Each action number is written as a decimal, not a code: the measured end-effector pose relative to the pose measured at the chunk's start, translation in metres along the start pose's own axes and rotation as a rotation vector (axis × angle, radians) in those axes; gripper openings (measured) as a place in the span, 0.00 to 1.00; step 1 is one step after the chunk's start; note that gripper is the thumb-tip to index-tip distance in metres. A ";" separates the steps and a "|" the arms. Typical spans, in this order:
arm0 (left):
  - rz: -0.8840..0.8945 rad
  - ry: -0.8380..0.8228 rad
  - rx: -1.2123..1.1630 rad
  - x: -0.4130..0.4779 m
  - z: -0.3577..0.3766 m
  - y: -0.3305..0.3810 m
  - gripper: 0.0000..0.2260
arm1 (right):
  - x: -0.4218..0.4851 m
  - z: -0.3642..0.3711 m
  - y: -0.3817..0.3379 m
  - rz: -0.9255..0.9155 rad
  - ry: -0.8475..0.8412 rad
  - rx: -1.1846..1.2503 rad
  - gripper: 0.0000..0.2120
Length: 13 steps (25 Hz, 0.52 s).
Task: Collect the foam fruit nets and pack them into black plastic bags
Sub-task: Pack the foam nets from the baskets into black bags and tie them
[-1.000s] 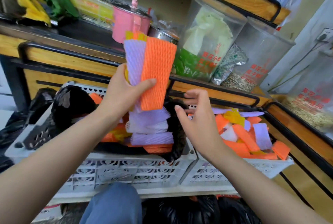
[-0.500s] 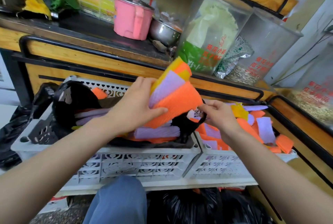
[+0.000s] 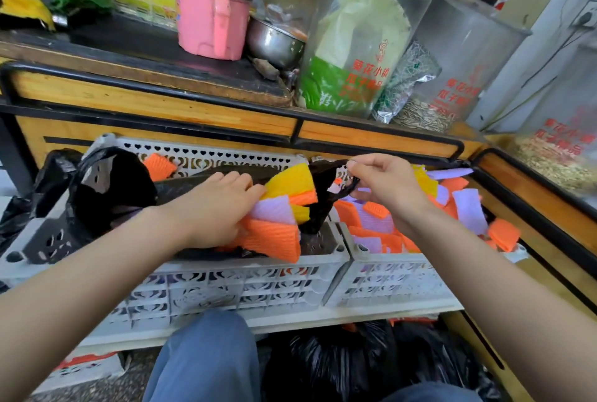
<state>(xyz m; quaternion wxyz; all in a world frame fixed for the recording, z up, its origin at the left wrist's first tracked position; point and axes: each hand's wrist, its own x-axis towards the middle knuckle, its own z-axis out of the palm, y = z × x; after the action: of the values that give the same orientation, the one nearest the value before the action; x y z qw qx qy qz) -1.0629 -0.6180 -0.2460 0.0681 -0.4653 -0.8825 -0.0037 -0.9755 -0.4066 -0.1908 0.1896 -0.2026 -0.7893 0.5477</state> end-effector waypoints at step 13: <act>-0.428 0.384 0.097 0.028 0.012 -0.012 0.26 | 0.002 0.009 -0.004 -0.102 0.000 -0.064 0.03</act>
<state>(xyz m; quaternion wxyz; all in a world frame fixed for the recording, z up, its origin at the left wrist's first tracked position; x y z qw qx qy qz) -1.0894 -0.6009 -0.2534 0.2536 -0.2557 -0.9307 -0.0639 -0.9825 -0.4137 -0.1896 0.2104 -0.1681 -0.8157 0.5120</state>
